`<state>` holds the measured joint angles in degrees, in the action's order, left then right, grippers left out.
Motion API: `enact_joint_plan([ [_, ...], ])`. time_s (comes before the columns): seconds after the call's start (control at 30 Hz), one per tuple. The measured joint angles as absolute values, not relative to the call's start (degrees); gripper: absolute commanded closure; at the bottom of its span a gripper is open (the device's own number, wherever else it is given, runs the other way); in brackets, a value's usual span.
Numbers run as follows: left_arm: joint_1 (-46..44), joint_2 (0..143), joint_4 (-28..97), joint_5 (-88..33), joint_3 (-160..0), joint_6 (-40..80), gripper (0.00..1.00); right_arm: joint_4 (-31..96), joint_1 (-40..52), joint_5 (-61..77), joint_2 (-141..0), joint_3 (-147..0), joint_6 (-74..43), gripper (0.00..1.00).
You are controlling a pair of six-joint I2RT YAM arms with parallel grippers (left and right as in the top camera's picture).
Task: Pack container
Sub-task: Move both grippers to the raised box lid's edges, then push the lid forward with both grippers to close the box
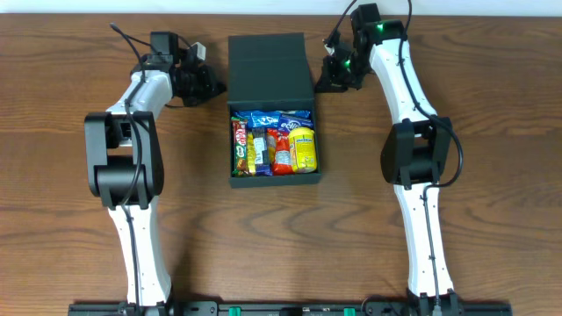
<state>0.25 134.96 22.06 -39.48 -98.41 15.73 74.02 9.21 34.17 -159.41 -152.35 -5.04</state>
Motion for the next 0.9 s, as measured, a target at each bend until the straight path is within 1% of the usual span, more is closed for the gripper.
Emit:
enact_joint_plan([
  [0.3,-1.93,134.96,20.97,-40.49,-98.5,16.64,0.94,72.4,9.37,39.92,-159.54,-150.45,-4.91,0.99],
  [0.6,-1.06,135.26,21.23,-45.87,-101.27,15.75,0.94,73.03,9.37,46.15,-159.85,-150.3,0.82,0.99],
  [0.73,-0.86,135.44,24.36,-47.11,-105.23,13.39,0.94,73.03,9.19,48.12,-159.81,-150.3,3.6,0.99],
  [0.9,-0.82,135.5,33.21,-47.75,-112.05,8.19,0.94,73.06,9.04,48.31,-158.23,-150.3,5.98,0.99],
])
